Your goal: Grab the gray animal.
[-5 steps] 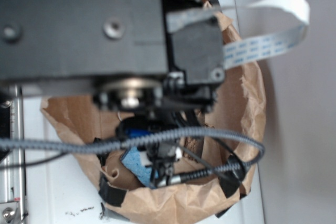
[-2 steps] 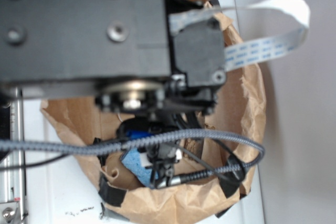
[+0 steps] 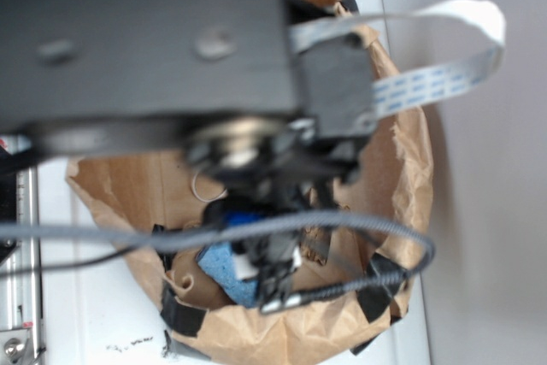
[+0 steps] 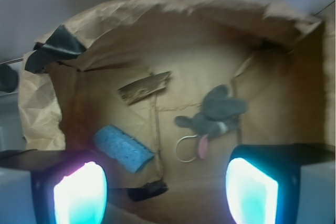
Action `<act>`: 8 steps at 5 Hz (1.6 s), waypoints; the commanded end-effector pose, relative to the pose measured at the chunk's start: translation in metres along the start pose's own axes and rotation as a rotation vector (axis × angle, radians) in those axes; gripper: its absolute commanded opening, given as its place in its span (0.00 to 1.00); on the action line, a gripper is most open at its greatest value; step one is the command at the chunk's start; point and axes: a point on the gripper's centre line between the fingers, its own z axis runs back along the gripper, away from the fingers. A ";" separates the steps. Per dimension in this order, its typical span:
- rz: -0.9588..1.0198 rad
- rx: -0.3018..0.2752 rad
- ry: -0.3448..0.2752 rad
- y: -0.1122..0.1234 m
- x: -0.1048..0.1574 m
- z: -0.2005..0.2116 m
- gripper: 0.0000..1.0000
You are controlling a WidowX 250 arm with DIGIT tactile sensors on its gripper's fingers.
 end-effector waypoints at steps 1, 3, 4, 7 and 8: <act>0.153 0.020 -0.031 0.037 0.017 -0.022 1.00; 0.169 0.160 -0.091 0.046 0.021 -0.071 1.00; 0.167 0.171 -0.107 0.057 0.017 -0.079 1.00; 0.223 0.097 -0.101 0.051 0.013 -0.112 1.00; 0.249 0.076 -0.076 0.047 0.019 -0.124 1.00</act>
